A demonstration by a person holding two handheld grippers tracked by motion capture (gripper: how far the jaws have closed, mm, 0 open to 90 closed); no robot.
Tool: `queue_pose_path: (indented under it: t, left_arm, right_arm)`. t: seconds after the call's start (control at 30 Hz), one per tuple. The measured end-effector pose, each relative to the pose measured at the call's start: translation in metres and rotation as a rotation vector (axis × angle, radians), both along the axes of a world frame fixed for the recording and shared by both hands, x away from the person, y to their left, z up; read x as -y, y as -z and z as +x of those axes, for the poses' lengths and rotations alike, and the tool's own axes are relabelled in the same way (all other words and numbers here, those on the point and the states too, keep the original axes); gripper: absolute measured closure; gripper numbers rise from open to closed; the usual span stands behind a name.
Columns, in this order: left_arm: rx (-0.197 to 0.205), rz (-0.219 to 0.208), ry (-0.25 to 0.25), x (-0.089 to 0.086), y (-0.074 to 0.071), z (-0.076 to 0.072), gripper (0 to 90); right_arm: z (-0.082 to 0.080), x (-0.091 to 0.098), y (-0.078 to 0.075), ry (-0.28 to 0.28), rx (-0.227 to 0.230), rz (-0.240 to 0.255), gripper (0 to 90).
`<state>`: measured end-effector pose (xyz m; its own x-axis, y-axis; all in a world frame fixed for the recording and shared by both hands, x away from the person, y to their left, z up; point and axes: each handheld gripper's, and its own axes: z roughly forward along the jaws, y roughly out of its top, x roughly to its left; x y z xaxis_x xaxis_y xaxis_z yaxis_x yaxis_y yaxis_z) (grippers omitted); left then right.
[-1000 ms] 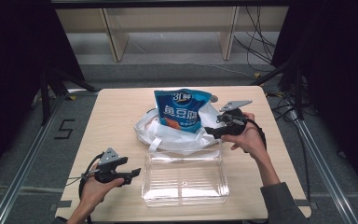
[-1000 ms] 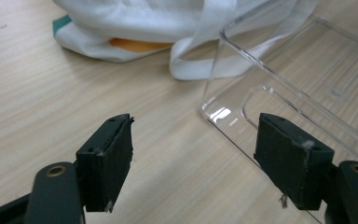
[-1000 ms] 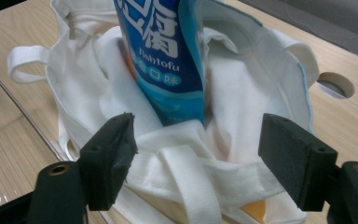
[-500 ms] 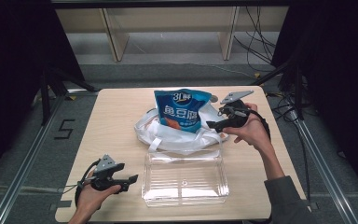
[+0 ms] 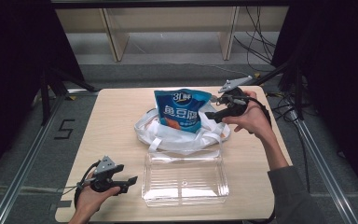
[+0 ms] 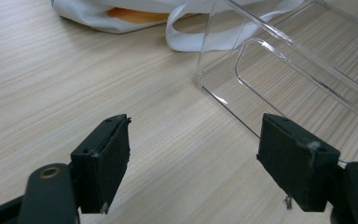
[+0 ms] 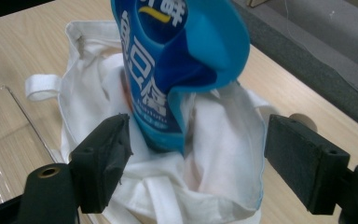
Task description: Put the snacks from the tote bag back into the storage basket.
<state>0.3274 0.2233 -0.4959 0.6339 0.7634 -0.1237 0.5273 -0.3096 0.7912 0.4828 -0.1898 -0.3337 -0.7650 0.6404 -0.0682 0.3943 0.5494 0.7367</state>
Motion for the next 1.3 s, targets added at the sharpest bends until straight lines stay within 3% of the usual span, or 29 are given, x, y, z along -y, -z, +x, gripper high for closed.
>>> queue_pose_path:
  t: [0.1,0.23,0.33,0.4,0.53,0.6,0.67,0.8,0.87,0.9,0.93,0.97,1.0,1.13,1.27,1.3]
  left_arm:
    - [-0.015,-0.015,-0.015,0.0,0.001,0.0,24.5]
    - [-0.002,0.013,-0.004,-0.002,-0.001,0.0,24.5]
    - [0.004,-0.006,-0.01,-0.001,0.0,0.0,24.5]
    - [-0.002,0.02,0.0,-0.003,-0.001,0.0,24.5]
    - [-0.005,-0.003,-0.023,-0.002,0.001,0.0,24.6]
    - [0.003,0.032,0.002,-0.005,0.0,0.001,24.6]
    - [-0.01,-0.002,-0.018,-0.002,0.001,0.0,24.6]
    - [-0.009,0.015,-0.01,-0.003,0.0,0.0,24.6]
    - [-0.013,-0.007,-0.024,-0.002,0.001,0.0,24.7]
    - [-0.011,0.0,-0.022,-0.003,0.001,0.0,24.7]
    - [-0.006,0.034,0.001,-0.005,-0.001,0.0,24.7]
    - [-0.004,0.001,-0.018,-0.003,0.0,0.0,24.7]
    - [-0.012,-0.005,-0.024,-0.002,0.001,-0.001,24.7]
    - [0.002,0.014,-0.009,-0.003,0.001,0.0,24.8]
    - [0.009,0.006,-0.014,-0.002,0.001,0.0,24.8]
    - [0.011,0.031,-0.009,-0.003,0.001,0.0,24.8]
  right_arm:
    - [0.002,-0.007,-0.009,0.002,0.013,-0.005,21.9]
    - [0.008,-0.016,-0.022,-0.018,0.034,-0.013,22.9]
    - [0.012,-0.023,-0.03,-0.047,0.047,-0.027,24.0]
    - [0.016,-0.029,-0.035,-0.064,0.052,-0.049,25.2]
    - [0.021,-0.04,-0.042,-0.069,0.044,-0.044,26.0]
    - [0.024,-0.044,-0.045,-0.074,0.044,-0.041,26.6]
    - [0.027,-0.049,-0.046,-0.084,0.042,-0.05,27.2]
    - [0.029,-0.06,-0.048,-0.1,0.054,-0.056,29.5]
    - [0.03,-0.066,-0.049,-0.109,0.045,-0.063,30.9]
    - [0.03,-0.068,-0.049,-0.108,0.031,-0.069,31.7]
    - [0.032,-0.069,-0.049,-0.114,0.036,-0.075,32.8]
    - [0.033,-0.072,-0.048,-0.115,0.036,-0.076,33.7]
    - [0.034,-0.074,-0.047,-0.111,0.032,-0.078,34.1]
    - [0.037,-0.08,-0.045,-0.094,-0.003,-0.084,39.6]
    - [0.041,-0.084,-0.045,-0.119,0.005,-0.102,43.6]
    - [0.041,-0.085,-0.044,-0.111,0.008,-0.102,44.2]
